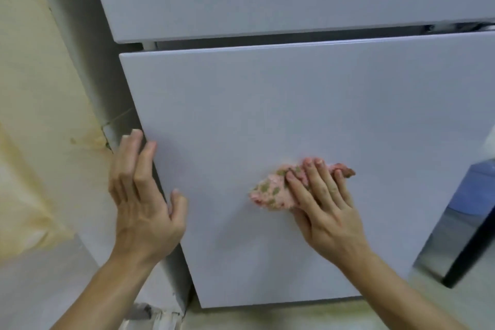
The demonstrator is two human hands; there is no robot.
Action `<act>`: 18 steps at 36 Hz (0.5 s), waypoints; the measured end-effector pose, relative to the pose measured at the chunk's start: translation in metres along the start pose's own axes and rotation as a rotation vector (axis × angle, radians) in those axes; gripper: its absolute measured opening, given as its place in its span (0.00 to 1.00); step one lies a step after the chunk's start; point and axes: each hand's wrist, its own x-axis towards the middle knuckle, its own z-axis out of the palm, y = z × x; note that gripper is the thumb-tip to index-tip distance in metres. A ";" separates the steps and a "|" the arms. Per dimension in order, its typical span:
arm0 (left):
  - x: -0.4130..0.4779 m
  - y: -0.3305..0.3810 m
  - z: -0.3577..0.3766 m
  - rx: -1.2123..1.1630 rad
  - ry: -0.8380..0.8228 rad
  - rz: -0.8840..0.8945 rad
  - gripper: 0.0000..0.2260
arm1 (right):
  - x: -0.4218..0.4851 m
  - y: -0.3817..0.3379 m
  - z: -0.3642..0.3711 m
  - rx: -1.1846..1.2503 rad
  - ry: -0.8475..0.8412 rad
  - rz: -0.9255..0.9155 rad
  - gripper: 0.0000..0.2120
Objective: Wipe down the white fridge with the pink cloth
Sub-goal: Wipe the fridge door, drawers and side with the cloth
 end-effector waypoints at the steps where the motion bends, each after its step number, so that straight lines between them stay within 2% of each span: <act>1: -0.002 0.000 0.003 0.005 -0.009 0.016 0.34 | -0.004 0.015 -0.006 -0.013 0.002 0.019 0.29; 4: -0.005 0.005 0.013 0.015 -0.029 0.032 0.33 | -0.012 0.053 -0.024 -0.021 0.015 0.129 0.32; 7: -0.003 0.012 0.023 0.032 -0.033 0.038 0.36 | -0.005 0.072 -0.035 0.026 0.064 0.365 0.35; 12: 0.001 0.021 0.031 0.040 -0.011 0.045 0.37 | 0.030 0.054 -0.035 0.233 0.181 0.649 0.31; 15: -0.001 0.020 0.031 0.032 -0.001 0.046 0.36 | 0.067 0.036 -0.034 0.323 0.310 0.725 0.30; 18: 0.000 0.018 0.031 0.024 -0.003 0.056 0.36 | 0.103 0.018 -0.030 0.349 0.416 0.710 0.28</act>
